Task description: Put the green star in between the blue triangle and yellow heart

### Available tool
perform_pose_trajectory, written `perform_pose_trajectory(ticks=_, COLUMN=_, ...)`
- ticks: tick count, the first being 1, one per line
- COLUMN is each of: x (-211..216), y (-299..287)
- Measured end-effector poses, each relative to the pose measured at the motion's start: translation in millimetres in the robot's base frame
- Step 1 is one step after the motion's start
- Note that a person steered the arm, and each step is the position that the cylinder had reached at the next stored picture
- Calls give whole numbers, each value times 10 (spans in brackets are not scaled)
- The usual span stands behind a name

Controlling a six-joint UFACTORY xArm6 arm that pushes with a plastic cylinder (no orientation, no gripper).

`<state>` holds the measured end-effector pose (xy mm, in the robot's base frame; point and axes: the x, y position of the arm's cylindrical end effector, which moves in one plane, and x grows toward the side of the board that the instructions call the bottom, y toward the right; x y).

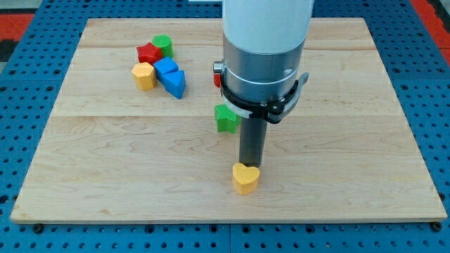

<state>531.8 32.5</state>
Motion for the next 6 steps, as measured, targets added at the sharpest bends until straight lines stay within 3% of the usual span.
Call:
perform_pose_trajectory(ticks=2, x=-1154, y=398)
perform_pose_trajectory(ticks=4, x=-803, y=-324)
perform_pose_trajectory(ticks=5, x=-1123, y=-344)
perform_pose_trajectory(ticks=6, x=-1122, y=-472)
